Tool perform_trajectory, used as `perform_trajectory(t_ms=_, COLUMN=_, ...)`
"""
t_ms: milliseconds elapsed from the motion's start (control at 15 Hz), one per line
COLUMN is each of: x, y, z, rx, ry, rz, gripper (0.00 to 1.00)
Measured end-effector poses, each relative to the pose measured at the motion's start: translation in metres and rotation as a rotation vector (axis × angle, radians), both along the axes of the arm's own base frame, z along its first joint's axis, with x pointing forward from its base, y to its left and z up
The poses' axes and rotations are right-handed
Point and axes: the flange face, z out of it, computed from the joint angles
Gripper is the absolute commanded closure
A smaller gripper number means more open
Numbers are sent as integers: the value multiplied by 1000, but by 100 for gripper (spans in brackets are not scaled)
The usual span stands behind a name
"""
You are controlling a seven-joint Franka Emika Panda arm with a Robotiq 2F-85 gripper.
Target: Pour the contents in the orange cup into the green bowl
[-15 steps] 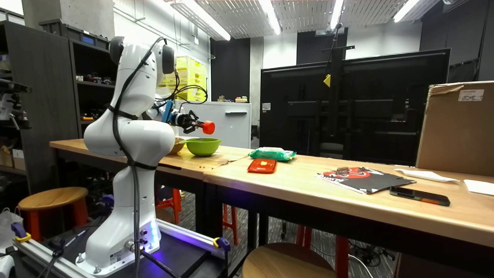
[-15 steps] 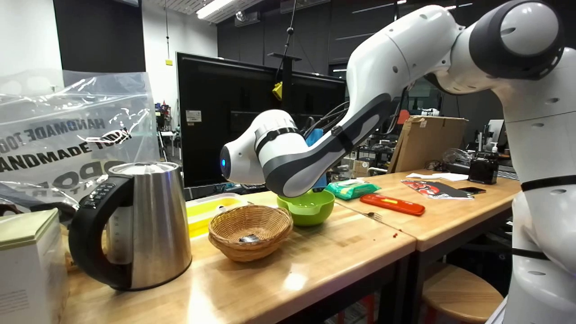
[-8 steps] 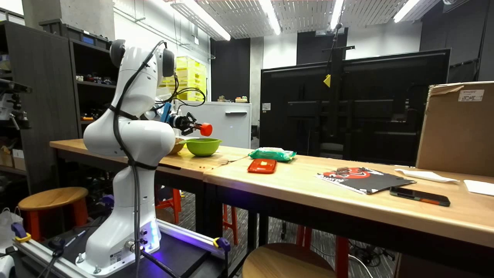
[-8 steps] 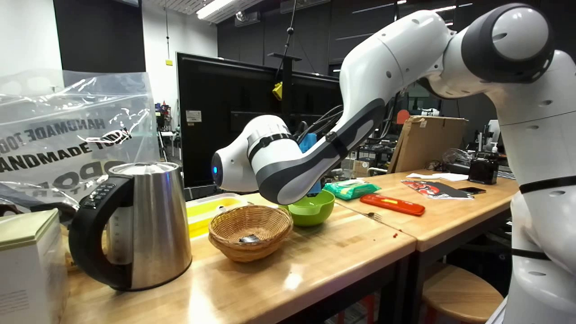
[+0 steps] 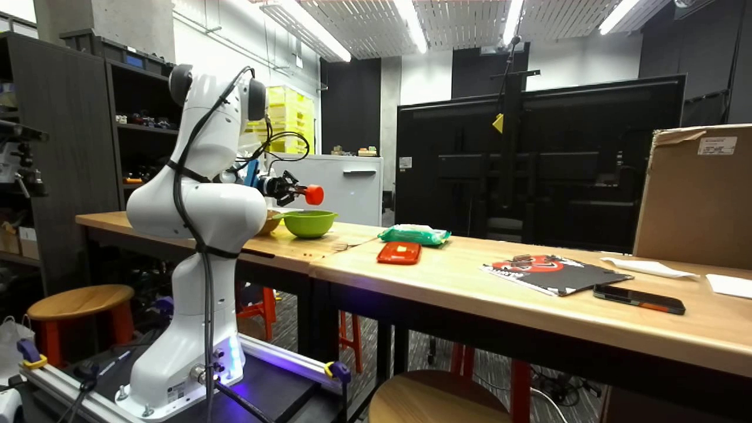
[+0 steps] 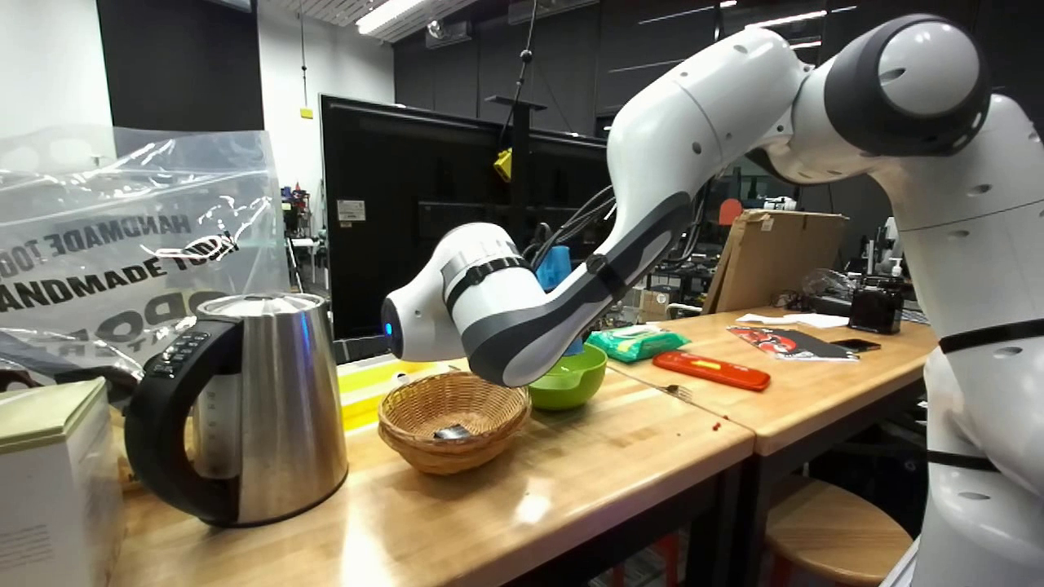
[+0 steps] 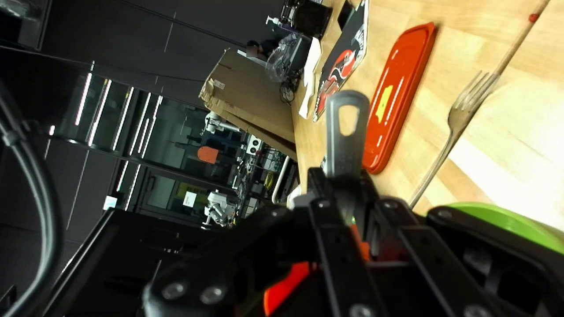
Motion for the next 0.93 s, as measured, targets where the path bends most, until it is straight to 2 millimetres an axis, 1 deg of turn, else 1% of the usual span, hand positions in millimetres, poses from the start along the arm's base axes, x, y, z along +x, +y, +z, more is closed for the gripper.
perform_trajectory(t_ms=400, x=-2, y=-8, z=3, rx=-89, ry=-15, rz=-36, gripper=96)
perform_trajectory(t_ms=933, x=-2, y=-6, z=-6, rx=-178, ry=-25, rz=-26, gripper=96)
